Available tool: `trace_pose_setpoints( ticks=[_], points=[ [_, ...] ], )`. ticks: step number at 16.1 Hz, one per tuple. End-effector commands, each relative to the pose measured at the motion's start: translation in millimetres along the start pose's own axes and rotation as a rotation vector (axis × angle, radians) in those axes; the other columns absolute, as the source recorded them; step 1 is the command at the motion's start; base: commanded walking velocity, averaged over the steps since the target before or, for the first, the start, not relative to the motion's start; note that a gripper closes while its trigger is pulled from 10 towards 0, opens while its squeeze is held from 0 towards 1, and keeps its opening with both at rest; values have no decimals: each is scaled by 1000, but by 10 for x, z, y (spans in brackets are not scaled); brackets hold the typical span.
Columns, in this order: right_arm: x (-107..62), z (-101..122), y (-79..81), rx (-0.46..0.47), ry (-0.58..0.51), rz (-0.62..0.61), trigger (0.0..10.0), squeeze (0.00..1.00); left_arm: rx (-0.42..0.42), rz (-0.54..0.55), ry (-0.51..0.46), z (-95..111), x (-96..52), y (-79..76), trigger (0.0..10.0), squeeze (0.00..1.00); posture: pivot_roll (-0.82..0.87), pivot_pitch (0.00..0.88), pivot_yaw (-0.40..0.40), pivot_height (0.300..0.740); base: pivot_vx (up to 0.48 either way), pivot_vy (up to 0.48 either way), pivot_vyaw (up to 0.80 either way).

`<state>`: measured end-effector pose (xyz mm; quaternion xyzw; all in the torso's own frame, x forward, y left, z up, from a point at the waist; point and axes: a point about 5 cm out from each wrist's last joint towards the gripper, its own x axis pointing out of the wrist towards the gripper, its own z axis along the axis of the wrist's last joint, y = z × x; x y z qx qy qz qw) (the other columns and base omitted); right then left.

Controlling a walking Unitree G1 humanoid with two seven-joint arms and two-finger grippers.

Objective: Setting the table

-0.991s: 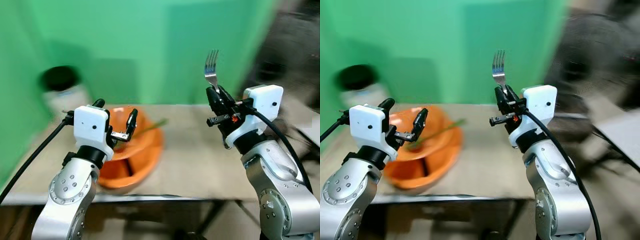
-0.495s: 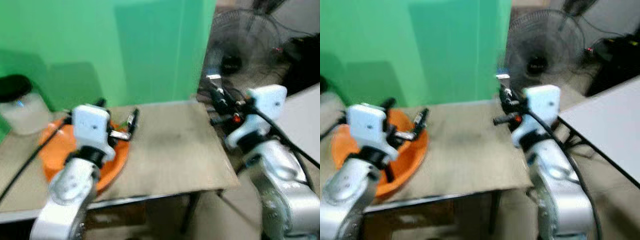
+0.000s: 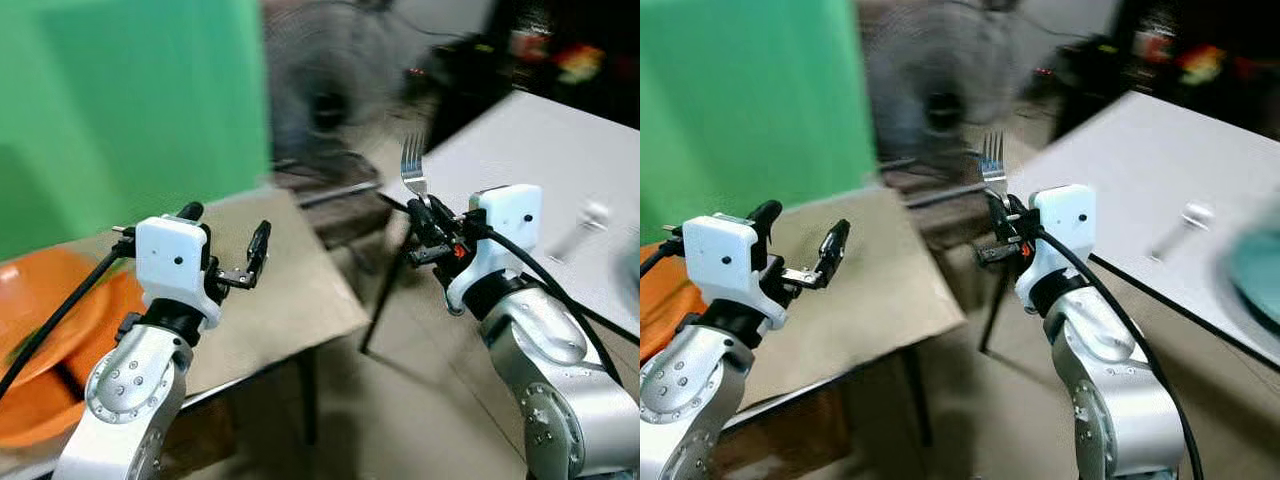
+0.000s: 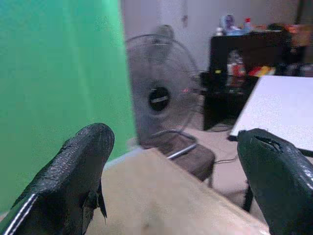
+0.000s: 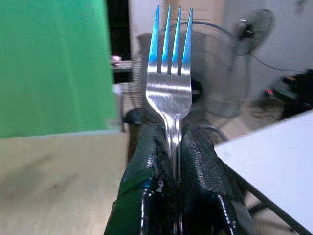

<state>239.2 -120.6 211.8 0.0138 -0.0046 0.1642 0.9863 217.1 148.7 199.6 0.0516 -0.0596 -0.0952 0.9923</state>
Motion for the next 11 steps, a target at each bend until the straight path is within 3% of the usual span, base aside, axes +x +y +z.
trace_pose_setpoints(
  ticks=[1, 7, 11],
  points=[
    [-7, -23, -6, 11, 16, -14, 10000, 0, 11, 10, -8, 31, 15, 31, 10000, 0, -12, 0, 0, 740, 0, -251, -694],
    [-12, -91, -56, -6, 52, -47, 10000, 0, -9, 22, 0, -14, 54, 41, 10000, 0, -19, 0, 2, 740, 0, -332, 0],
    [-10, -101, -53, -2, 55, -50, 10000, 0, -9, 25, 3, -25, 64, 61, 10000, 0, -24, 0, 5, 740, 0, -344, -627]
  ],
)
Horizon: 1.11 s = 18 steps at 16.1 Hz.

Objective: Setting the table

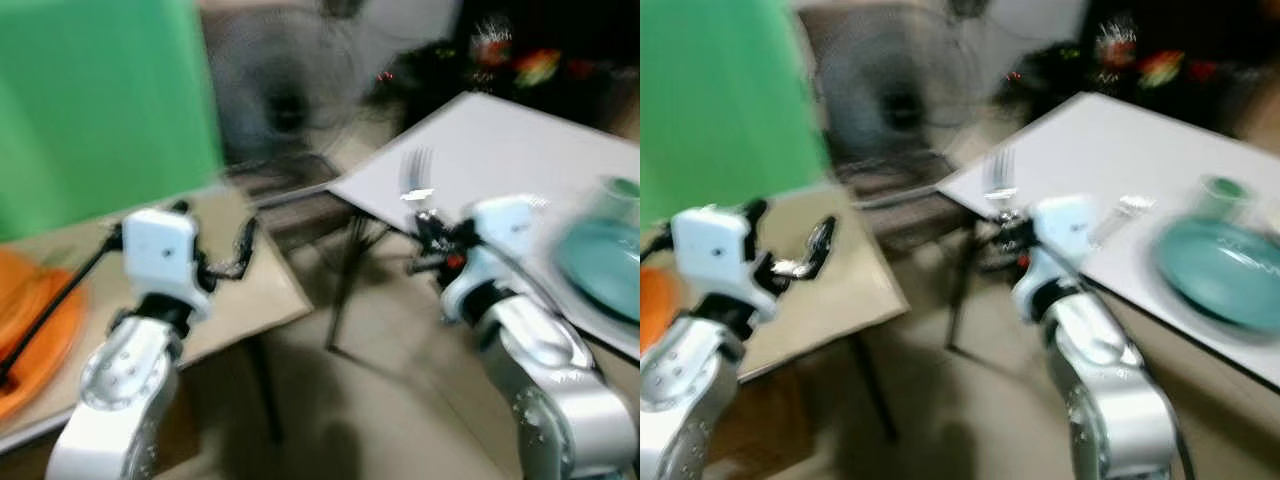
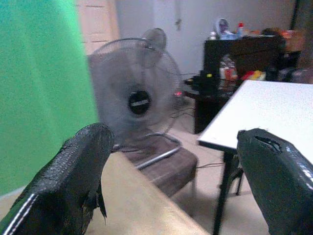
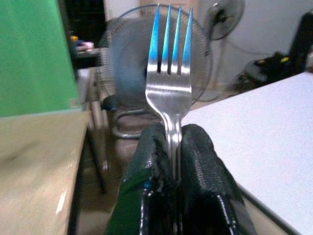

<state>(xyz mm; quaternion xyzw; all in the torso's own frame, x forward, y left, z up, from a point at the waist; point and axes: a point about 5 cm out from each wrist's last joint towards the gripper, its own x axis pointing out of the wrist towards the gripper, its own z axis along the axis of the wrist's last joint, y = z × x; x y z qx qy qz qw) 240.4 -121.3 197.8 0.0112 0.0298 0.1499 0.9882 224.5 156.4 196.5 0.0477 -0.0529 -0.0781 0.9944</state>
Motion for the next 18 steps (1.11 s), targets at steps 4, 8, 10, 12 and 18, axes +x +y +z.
trace_pose_setpoints(
  ticks=[4, 8, 10, 12, 18],
  points=[
    [-18, 39, -50, -1, -15, -31, 10000, 0, 3, -14, -12, 15, 29, -17, 10000, 0, -26, 0, 10, 740, 0, -342, -161],
    [-21, 32, -42, 3, -13, -34, 10000, 0, 7, -19, -12, 12, 41, -9, 10000, 0, -28, 0, 14, 740, 0, -344, 0],
    [-19, 26, -45, 5, -10, -36, 10000, 0, 9, -22, -12, 11, 48, -14, 10000, 0, -29, 0, 12, 740, 0, -345, 0],
    [-16, 26, -46, 4, -8, -37, 10000, 0, -15, -6, 2, -8, 37, -5, 10000, 0, -30, 0, 11, 740, 0, 0, 0],
    [-11, 17, -38, -1, 3, -37, 10000, 0, -23, -5, 12, -22, 53, -10, 10000, 0, -31, 0, 11, 740, 0, 160, -267]
  ],
)
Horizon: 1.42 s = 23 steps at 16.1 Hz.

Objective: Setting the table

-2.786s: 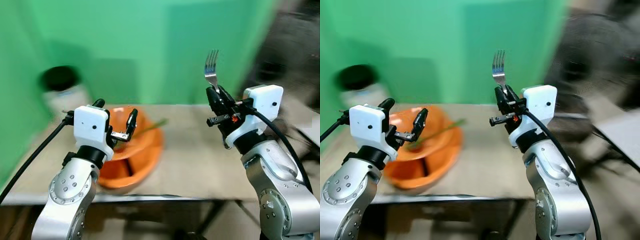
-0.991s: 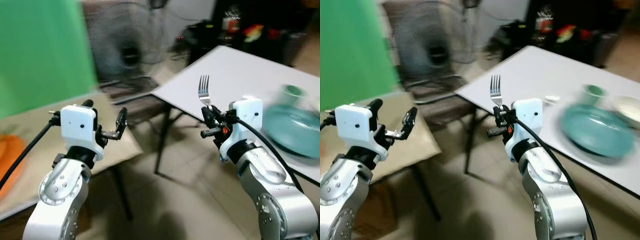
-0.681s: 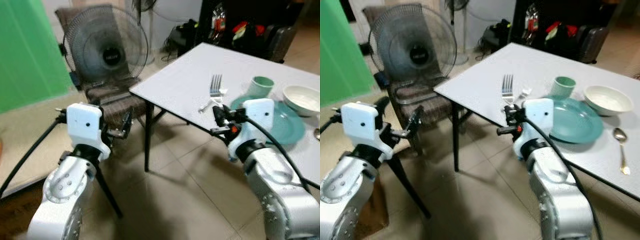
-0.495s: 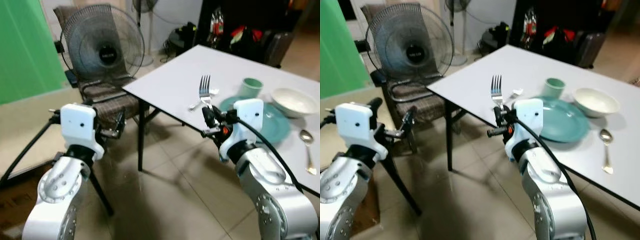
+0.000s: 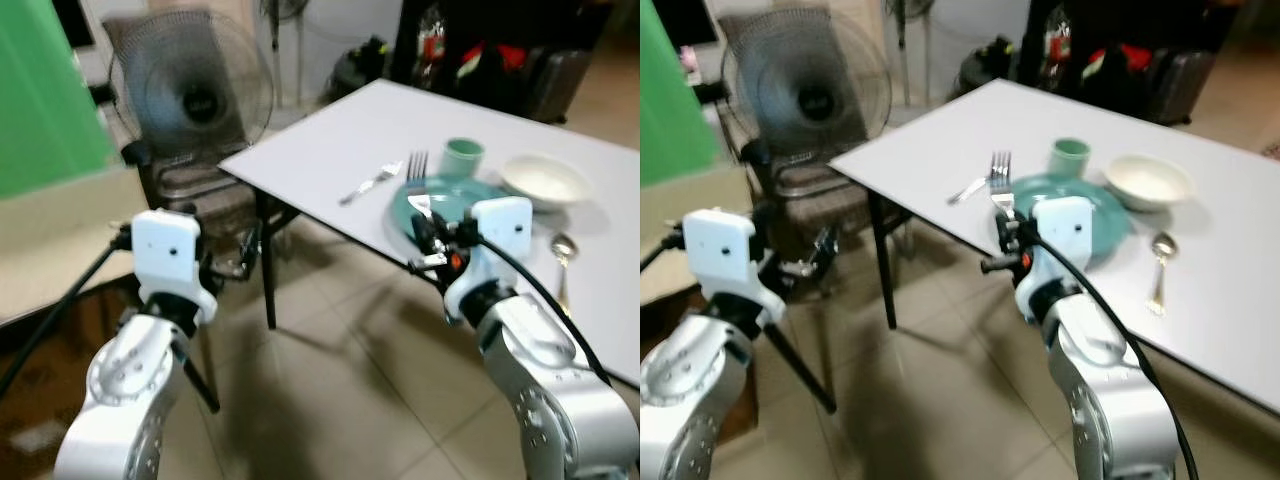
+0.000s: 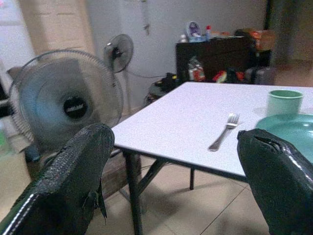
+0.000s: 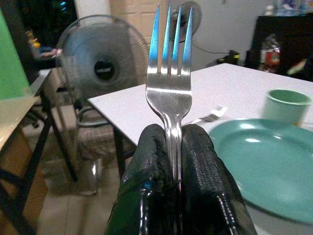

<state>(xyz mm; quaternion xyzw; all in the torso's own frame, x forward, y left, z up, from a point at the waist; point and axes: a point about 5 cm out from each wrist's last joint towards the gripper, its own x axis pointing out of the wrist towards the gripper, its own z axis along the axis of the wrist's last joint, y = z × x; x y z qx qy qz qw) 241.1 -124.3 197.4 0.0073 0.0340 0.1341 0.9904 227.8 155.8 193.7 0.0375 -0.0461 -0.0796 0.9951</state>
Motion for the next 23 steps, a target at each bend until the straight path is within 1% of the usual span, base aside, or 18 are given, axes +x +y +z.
trace_pose_setpoints(
  ticks=[1, 3, 4, 5, 6, 7, 9, 11, 12, 13, 14, 15, 16, 19, 20, 23],
  points=[
    [-9, 20, -9, 6, -5, -6, 10000, 0, 0, -2, 4, 5, 22, -1, 10000, 0, -31, 0, 11, 740, 0, 480, -800],
    [-10, 20, -8, 9, -5, -8, 10000, 0, 8, 1, 3, 6, 23, 9, 10000, 0, -34, 0, 12, 740, 0, 480, -800],
    [-12, 18, -6, 11, -4, -10, 10000, 0, 51, 7, -3, 15, 30, 24, 10000, 0, -36, 0, 13, 740, 0, 0, -800],
    [-11, 19, -4, 12, -4, -11, 10000, 0, 56, 11, 3, 10, 33, 31, 10000, 0, -38, 0, 14, 740, 0, -480, -800],
    [-10, 21, -4, 12, -3, -12, 10000, 0, 37, 12, 10, 1, 37, 30, 10000, 0, -38, 0, 14, 740, 0, -480, -800],
    [-11, 21, -5, 13, -1, -13, 10000, 0, 13, 15, 24, -15, 45, 27, 10000, 0, -38, 0, 14, 740, 0, 0, -800],
    [-8, 23, -5, 13, -1, -14, 10000, 0, 2, 9, 18, -14, 48, 25, 10000, 0, -38, 0, 16, 740, 0, 416, -800],
    [-5, 25, -5, 13, 0, -15, 10000, 0, 23, 10, 21, -12, 50, 34, 10000, 0, -39, 0, 17, 740, 0, 382, -800],
    [-3, 27, -5, 13, 1, -16, 10000, 0, 39, 5, 16, -7, 51, 30, 10000, 0, -39, 0, 17, 740, 0, 0, -800],
    [-2, 27, -2, 13, 1, -16, 10000, 0, 48, 4, 14, -4, 51, 30, 10000, 0, -39, 0, 16, 740, 0, -480, -700],
    [-1, 27, -1, 13, 1, -16, 10000, 0, 43, 4, 18, -7, 51, 28, 10000, 0, -39, 0, 17, 740, 0, -480, -438],
    [-1, 27, -4, 13, 2, -18, 10000, 0, 8, 10, 32, -29, 50, 21, 10000, 0, -40, 0, 17, 740, 0, 0, 0],
    [-2, 27, -6, 13, 3, -19, 10000, 0, -5, 7, 27, -27, 50, 21, 10000, 0, -40, 0, 17, 740, 0, 472, 0],
    [1, 29, -4, 12, 3, -19, 10000, 0, 15, 5, 25, -18, 53, 34, 10000, 0, -40, 0, 16, 740, 0, 476, 0],
    [2, 28, -3, 11, 3, -20, 10000, 0, 53, 0, 19, -12, 56, 22, 10000, 0, -40, 0, 16, 740, 0, -480, 0],
    [9, 19, -11, 4, 12, -29, 10000, 0, 41, -12, 32, -33, 56, -8, 10000, 0, -42, 0, 18, 740, 0, -406, 0]
  ],
)
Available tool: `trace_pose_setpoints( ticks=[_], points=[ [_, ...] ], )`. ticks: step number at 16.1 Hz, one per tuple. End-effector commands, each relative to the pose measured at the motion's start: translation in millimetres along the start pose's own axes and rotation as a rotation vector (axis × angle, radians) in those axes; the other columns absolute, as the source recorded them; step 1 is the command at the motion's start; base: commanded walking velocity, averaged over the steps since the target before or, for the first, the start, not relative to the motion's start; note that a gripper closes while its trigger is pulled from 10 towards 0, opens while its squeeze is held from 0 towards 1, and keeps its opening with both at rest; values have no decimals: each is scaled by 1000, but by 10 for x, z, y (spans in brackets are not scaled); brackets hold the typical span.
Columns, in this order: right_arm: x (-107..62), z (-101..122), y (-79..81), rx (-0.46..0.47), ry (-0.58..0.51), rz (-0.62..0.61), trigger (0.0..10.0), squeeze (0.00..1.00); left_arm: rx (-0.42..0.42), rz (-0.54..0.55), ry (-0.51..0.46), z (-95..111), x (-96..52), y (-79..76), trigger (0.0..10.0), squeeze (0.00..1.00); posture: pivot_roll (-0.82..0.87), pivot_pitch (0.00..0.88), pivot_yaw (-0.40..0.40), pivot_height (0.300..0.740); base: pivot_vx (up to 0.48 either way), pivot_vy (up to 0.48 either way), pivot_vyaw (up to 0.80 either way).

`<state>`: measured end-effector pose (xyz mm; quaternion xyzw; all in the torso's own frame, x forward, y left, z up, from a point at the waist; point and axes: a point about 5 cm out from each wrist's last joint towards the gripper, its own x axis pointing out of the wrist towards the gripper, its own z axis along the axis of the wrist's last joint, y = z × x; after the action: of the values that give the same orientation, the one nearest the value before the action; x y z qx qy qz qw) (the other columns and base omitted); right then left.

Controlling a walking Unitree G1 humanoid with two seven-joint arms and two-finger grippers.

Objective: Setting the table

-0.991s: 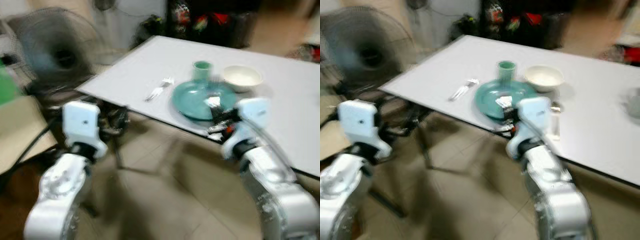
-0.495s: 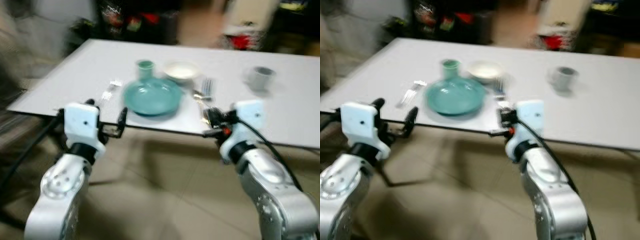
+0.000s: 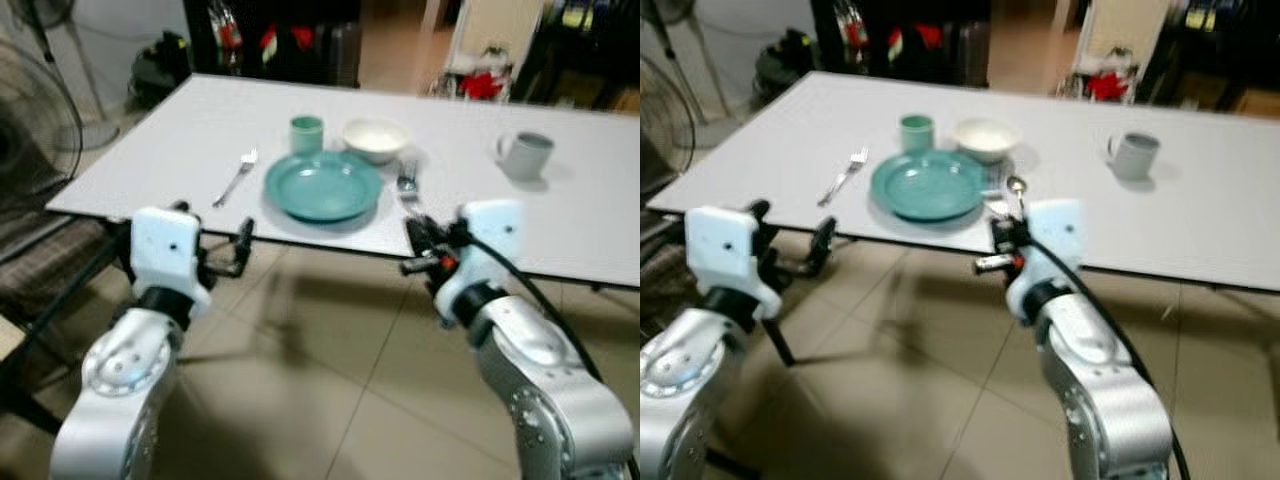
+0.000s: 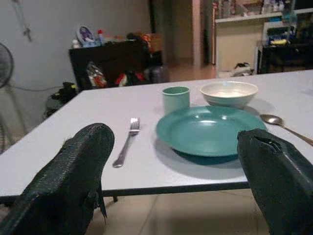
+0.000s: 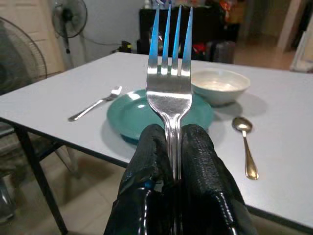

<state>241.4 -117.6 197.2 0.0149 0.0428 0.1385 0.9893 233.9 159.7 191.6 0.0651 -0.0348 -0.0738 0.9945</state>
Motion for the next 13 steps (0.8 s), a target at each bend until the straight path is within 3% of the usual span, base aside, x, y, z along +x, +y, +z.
trace_pose_setpoints(
  ticks=[1, 5, 13],
  points=[
    [-13, 15, -85, -17, 1, -46, 10000, 0, -13, -23, 8, -8, 2, -60, 10000, 0, -44, 0, 19, 740, 0, 0, 0],
    [-2, -47, -207, -50, 51, -122, 10000, 0, -41, -18, 14, -38, -13, -70, 10000, 0, -49, 0, 18, 740, 0, 0, 0],
    [2, -45, -274, -91, 69, -135, 10000, 0, -74, -49, 10, -70, -21, -126, 10000, 0, -60, 0, 16, 740, 0, 0, -736]
  ],
)
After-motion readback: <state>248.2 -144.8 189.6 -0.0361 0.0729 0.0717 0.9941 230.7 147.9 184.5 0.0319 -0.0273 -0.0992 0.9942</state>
